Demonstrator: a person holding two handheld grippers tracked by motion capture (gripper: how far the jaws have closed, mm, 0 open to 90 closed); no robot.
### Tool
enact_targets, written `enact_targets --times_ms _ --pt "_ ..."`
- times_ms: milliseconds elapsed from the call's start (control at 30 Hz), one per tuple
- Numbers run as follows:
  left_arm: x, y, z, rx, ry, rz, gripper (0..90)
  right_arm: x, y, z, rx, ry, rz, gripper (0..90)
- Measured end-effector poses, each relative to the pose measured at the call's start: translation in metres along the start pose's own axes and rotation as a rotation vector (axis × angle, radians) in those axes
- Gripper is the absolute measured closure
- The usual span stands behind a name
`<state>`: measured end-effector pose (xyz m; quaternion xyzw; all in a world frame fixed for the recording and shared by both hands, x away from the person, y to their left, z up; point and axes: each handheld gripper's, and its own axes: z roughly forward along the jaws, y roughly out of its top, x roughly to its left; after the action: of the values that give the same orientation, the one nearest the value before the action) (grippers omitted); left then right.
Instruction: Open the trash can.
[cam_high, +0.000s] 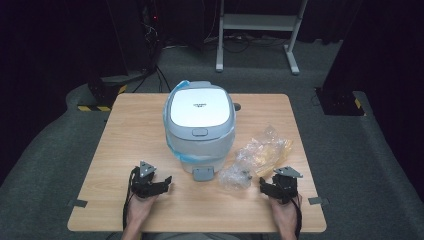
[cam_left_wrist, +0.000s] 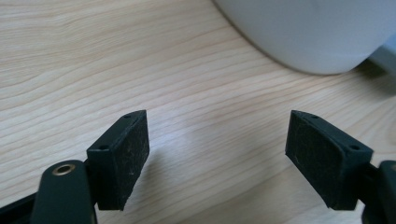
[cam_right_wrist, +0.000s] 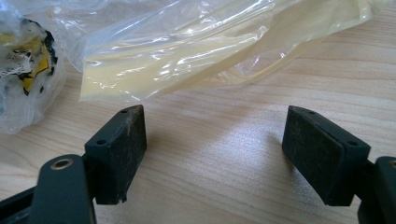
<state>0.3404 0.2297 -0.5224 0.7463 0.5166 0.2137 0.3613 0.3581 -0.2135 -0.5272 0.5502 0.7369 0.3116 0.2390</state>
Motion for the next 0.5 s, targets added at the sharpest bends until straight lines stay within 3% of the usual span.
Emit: enact_targets --times_ms 267,500 --pt "-0.007 0.001 0.002 -0.009 -0.039 -0.01 20.8 0.0 0.0 0.0 0.0 0.0 0.0 21.8" --pt "-0.022 0.005 0.01 -0.023 -0.072 -0.012 18.2 0.0 0.0 0.0 0.0 0.0 0.0 21.8"
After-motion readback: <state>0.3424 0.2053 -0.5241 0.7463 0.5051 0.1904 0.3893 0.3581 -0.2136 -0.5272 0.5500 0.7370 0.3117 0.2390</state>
